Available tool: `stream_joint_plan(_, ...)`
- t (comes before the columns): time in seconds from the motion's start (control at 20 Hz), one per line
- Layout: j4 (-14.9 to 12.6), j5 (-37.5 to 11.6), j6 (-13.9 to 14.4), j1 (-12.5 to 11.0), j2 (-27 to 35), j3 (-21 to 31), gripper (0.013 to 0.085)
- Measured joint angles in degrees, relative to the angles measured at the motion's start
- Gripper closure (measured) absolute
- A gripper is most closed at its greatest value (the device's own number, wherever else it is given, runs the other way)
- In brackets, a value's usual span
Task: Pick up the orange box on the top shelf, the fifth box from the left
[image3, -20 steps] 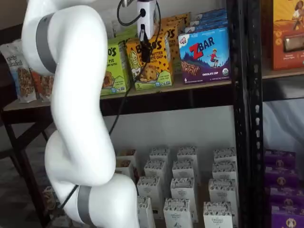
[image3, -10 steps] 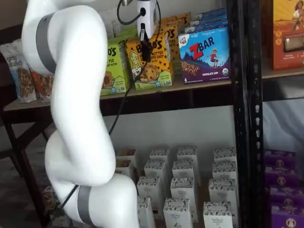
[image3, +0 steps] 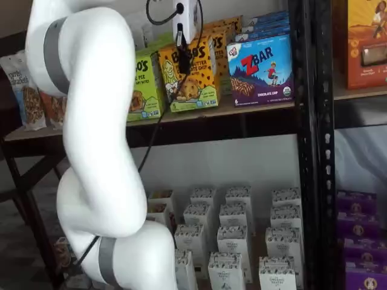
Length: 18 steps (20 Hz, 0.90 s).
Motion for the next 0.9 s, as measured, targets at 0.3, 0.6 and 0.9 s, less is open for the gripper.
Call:
stream_joint_plan(0.3, 1.1, 1.2, -1.0, -2.0, -4.6, 1.4, 0.061)
stream_joint_plan(0.6, 1.0, 6.9, -2.4, -4.2, -8.9, 2.3, 0.061)
stream_joint_plan(0.9, 2.0, 10.5, -2.8, -5.7, -14.3, 5.1, 0.061)
